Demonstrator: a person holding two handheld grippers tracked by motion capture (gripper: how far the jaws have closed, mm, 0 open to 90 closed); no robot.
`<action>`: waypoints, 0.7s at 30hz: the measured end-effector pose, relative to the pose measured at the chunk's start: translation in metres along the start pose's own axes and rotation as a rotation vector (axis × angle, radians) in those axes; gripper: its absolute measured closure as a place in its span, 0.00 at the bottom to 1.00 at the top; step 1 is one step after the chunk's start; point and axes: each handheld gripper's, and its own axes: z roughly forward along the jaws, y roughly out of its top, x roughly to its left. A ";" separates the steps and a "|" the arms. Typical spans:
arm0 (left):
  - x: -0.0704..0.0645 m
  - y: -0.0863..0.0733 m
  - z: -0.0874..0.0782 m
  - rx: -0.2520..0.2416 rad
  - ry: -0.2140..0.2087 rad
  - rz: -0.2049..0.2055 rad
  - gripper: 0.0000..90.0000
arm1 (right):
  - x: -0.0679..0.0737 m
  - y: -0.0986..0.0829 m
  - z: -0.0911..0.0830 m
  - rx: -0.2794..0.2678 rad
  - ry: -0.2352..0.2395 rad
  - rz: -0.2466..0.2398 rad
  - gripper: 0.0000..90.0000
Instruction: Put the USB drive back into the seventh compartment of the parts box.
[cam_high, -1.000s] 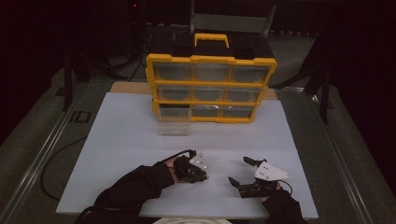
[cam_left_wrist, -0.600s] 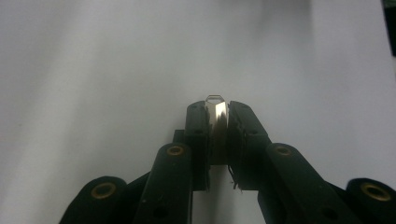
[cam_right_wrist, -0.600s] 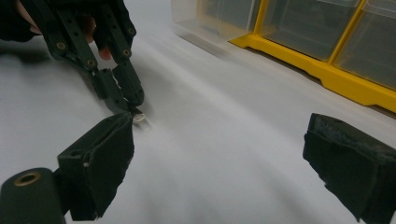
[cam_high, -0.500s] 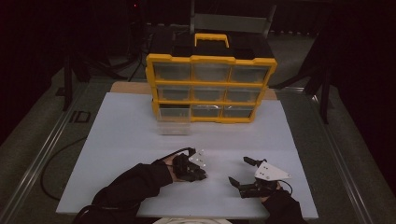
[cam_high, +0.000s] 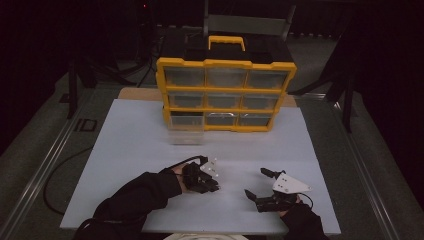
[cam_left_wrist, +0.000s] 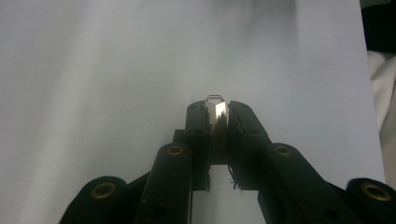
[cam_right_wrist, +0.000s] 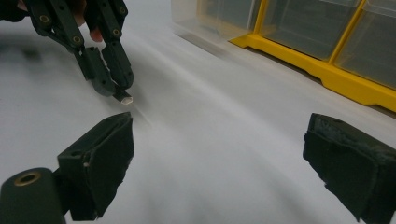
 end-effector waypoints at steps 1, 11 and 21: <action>0.000 0.000 -0.001 -0.001 0.005 0.004 0.88 | 0.000 0.000 0.000 0.001 0.000 0.000 0.10; 0.001 0.004 -0.014 0.006 0.001 0.008 0.88 | 0.000 0.000 0.000 -0.007 -0.001 0.002 0.10; 0.006 0.005 -0.026 0.006 0.013 0.006 0.88 | 0.000 0.000 0.000 -0.007 -0.002 -0.001 0.10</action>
